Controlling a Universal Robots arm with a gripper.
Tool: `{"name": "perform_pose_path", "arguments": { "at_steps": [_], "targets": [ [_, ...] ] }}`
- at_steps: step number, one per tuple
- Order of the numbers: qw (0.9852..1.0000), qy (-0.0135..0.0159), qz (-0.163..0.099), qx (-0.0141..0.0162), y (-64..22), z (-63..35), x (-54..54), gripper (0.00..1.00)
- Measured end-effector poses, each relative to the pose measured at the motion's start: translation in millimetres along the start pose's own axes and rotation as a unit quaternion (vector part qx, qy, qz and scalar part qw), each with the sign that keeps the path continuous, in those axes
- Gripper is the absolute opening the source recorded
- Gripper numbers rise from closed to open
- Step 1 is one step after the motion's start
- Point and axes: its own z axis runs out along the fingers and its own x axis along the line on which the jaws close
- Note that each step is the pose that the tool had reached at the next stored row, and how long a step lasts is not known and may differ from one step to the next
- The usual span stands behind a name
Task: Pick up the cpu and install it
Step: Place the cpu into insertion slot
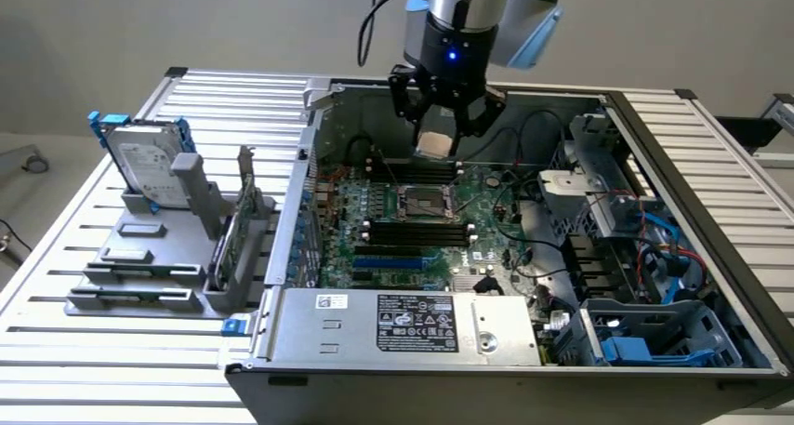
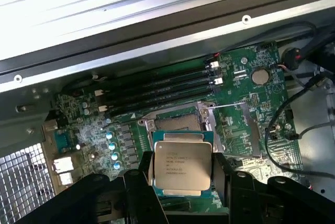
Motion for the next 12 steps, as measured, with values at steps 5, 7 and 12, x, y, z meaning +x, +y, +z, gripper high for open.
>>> {"name": "perform_pose_path", "arguments": {
  "at_steps": [5, 7, 12],
  "targets": [
    [0.9990, -0.0019, 0.046, -0.0026, -0.2, 2.6, -0.1, 0.55],
    [0.9980, -0.0027, 0.064, -0.0036, -0.2, 3.5, -0.2, 0.55],
    [0.9940, -0.0046, 0.109, -0.0061, -0.3, 5.2, -0.3, 0.55]
  ]
}}
